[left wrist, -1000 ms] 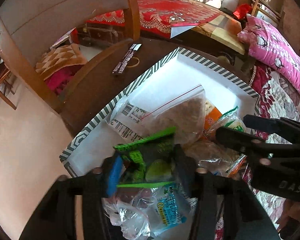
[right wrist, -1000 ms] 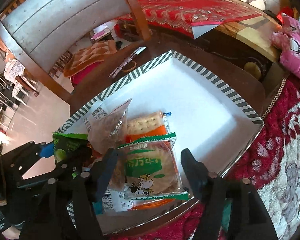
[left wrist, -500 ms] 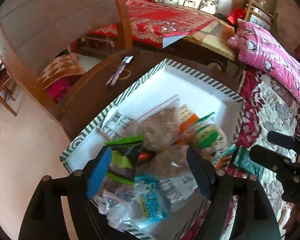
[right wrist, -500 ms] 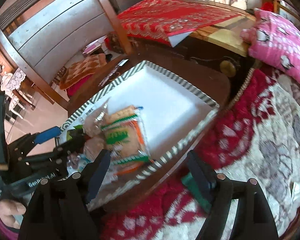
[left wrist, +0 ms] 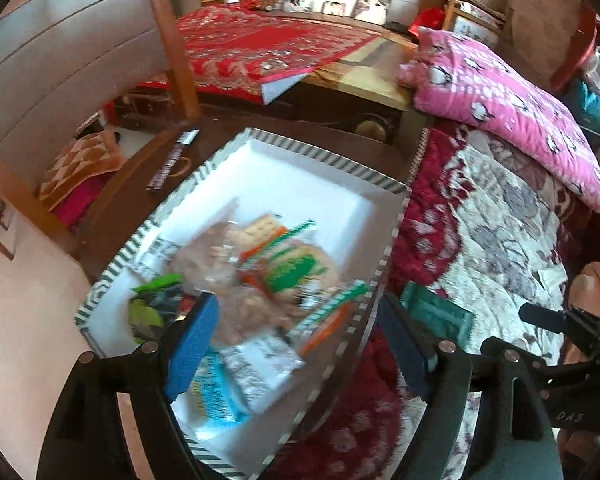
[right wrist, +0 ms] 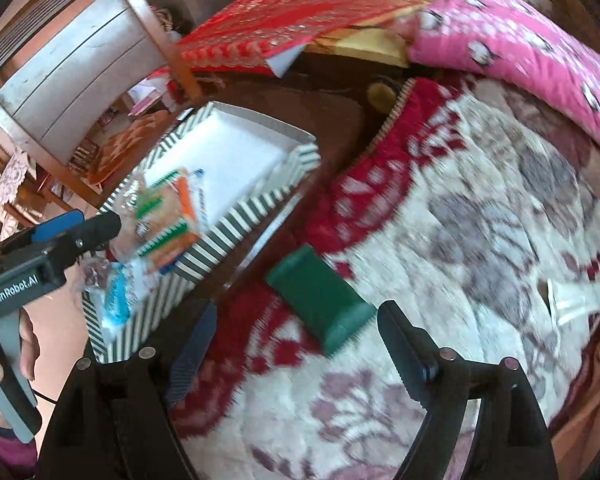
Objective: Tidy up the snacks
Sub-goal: 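Move both open grippers back over the blanket, then grasp the white stick sachet with the left gripper while the right grasps the dark green packet, then carry the white sachet and dark green packet over the white tray, then lower both packets into the tray and open both grippers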
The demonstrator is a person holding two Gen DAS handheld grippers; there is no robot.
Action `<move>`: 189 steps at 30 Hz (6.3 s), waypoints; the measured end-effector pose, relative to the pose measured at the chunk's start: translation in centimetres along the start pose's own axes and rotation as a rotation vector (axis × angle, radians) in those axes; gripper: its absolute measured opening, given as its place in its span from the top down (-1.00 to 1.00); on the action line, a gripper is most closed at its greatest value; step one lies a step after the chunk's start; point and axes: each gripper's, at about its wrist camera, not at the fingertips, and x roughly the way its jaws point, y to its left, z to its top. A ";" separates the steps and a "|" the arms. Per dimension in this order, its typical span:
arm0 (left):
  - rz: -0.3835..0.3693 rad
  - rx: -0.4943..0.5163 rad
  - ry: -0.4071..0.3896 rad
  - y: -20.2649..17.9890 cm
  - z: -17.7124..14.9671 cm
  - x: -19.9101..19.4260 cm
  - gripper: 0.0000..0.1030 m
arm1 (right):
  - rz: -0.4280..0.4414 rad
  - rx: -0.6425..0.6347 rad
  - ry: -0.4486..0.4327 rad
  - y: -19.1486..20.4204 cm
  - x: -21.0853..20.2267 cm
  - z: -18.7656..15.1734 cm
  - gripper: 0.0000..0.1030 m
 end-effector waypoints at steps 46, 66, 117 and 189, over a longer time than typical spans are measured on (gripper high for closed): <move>-0.309 0.453 0.137 -24.0 -0.6 6.3 -0.57 | -0.165 0.205 0.084 -16.1 -5.5 -13.3 0.06; -0.465 0.825 0.223 -41.2 -1.4 13.6 -0.57 | -0.143 0.309 0.067 -19.0 -5.3 -15.2 0.02; -0.268 0.373 0.076 -15.7 -5.3 3.8 0.75 | -0.105 0.253 -0.048 -11.8 -4.6 -11.3 0.08; 0.011 -0.064 -0.016 10.1 -1.8 -0.1 0.76 | 0.076 -0.307 0.068 14.7 6.9 7.8 0.08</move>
